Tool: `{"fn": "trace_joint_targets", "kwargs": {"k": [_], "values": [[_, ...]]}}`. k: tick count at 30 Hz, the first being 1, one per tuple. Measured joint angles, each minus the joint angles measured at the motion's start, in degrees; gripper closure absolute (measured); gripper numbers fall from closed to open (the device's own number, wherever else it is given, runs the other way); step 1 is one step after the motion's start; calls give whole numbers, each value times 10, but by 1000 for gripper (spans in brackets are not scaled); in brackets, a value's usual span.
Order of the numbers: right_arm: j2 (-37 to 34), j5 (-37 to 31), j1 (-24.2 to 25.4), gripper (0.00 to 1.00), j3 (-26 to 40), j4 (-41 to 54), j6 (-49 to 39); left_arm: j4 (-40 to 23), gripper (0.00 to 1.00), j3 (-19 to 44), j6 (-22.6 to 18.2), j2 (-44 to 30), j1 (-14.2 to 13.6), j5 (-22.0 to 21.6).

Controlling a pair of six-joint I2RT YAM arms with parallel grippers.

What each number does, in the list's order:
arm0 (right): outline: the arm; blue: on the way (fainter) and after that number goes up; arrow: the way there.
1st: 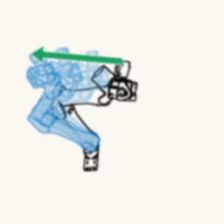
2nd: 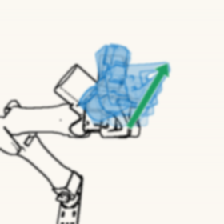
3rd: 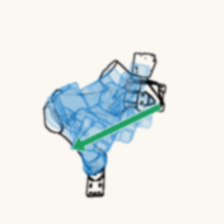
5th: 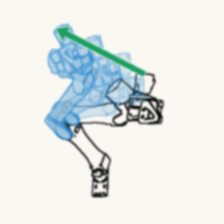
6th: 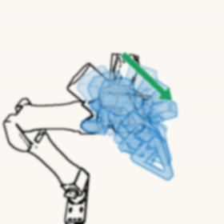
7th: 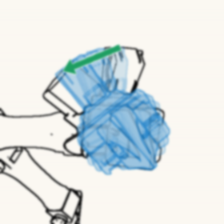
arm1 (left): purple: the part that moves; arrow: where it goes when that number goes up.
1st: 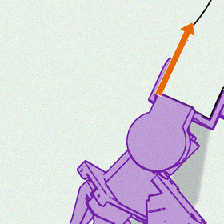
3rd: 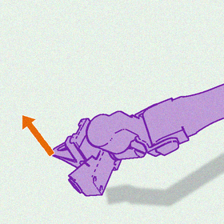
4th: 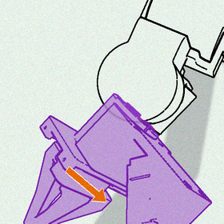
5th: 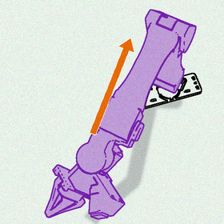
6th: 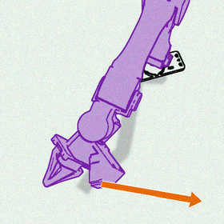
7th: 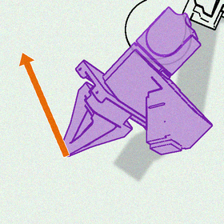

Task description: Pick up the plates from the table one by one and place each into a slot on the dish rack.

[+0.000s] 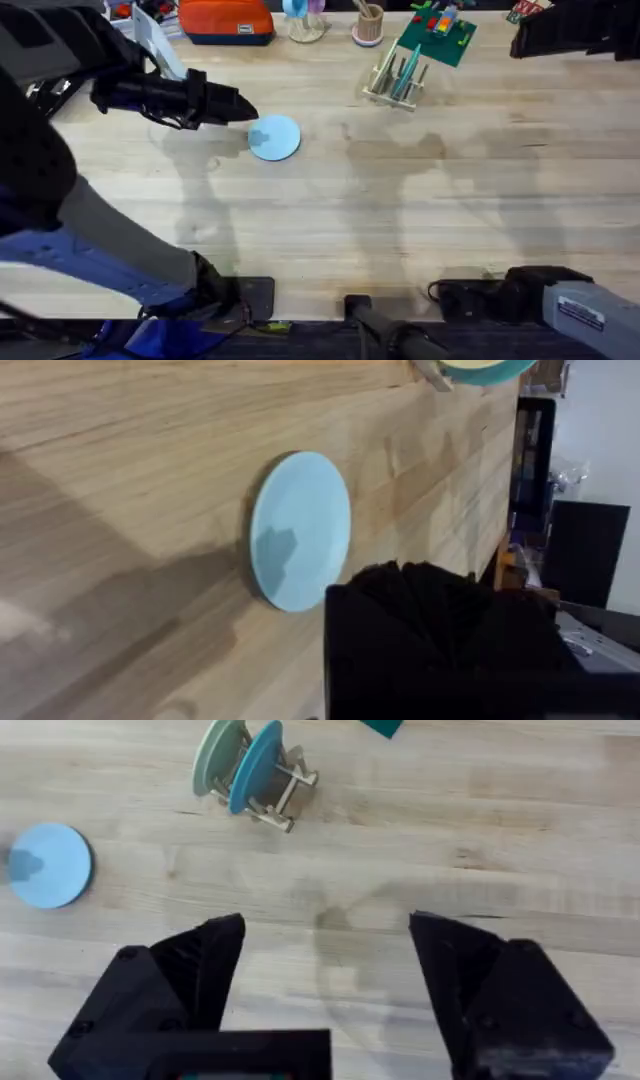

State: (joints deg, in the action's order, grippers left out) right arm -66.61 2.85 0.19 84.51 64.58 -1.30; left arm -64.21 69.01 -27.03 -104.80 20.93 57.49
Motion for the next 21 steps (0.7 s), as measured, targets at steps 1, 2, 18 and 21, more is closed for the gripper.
{"fn": "trace_joint_targets", "kwargs": {"k": [1,2,18,21], "values": [[0,0,0,7,0,0,0,4,959,0,0,-9,0,0],[0,0,0,7,0,0,0,9,960,0,0,-20,0,0],[0,0,0,7,0,0,0,85,960,0,9,-168,5,46],[0,0,0,7,0,0,0,85,960,1,9,-171,5,52]]}}
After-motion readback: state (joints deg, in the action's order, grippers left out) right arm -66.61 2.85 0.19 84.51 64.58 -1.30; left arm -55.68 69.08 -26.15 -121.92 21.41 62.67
